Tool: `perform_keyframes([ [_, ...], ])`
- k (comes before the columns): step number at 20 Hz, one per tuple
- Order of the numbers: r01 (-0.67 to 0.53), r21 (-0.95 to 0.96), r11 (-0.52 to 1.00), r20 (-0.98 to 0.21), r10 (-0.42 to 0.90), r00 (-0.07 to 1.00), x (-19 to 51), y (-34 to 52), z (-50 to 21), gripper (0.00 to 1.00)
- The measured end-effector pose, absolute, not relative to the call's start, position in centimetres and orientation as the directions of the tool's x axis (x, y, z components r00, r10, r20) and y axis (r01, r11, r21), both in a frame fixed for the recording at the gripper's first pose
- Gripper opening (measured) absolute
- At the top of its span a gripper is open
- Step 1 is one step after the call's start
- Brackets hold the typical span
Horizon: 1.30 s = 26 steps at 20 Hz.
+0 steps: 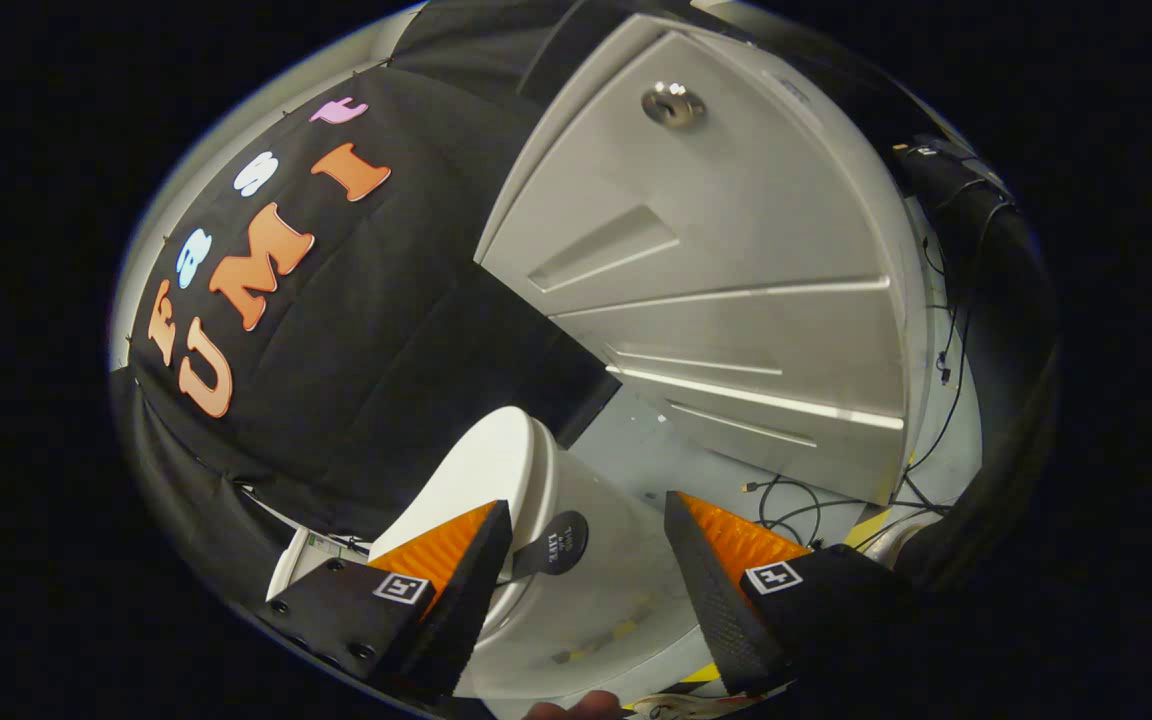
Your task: Open the toilet lid.
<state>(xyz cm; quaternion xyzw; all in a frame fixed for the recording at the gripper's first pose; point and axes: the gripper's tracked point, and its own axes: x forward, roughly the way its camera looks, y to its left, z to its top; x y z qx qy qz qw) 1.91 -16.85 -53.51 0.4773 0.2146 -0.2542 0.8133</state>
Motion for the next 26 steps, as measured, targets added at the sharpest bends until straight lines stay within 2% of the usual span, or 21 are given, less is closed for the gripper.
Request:
perform_keyframes([
  [3,0.595,0.703,0.390,-0.607,-0.106,0.787,2.2,-14.5,-54.5,0.96],
  [7,0.568,0.731,0.378,-0.587,-0.074,0.806,3.8,-13.3,-54.9,0.74],
  [11,0.523,0.764,0.377,-0.556,-0.027,0.831,4.6,-11.9,-54.5,0.74],
  [12,0.513,0.772,0.375,-0.544,-0.027,0.838,5.1,-11.6,-54.3,0.59],
  [14,0.519,0.764,0.383,-0.545,-0.047,0.837,4.9,-12.0,-54.5,0.44],
  [15,0.504,0.776,0.378,-0.530,-0.042,0.847,5.0,-11.8,-54.2,0.44],
  [16,0.505,0.784,0.362,-0.523,-0.054,0.851,5.2,-12.0,-54.1,0.32],
  [18,0.527,0.768,0.365,-0.535,-0.086,0.840,5.9,-12.7,-54.8,0.24],
  [21,0.563,0.744,0.361,-0.559,-0.126,0.820,7.0,-14.0,-55.5,0.24],
  [22,0.571,0.757,0.317,-0.577,-0.084,0.812,6.7,-13.3,-55.3,0.24],
  [25,0.556,0.785,0.274,-0.553,-0.094,0.828,7.2,-13.4,-54.8,0.24],
  [26,0.537,0.798,0.273,-0.532,-0.100,0.841,7.1,-13.5,-54.7,0.16],
])
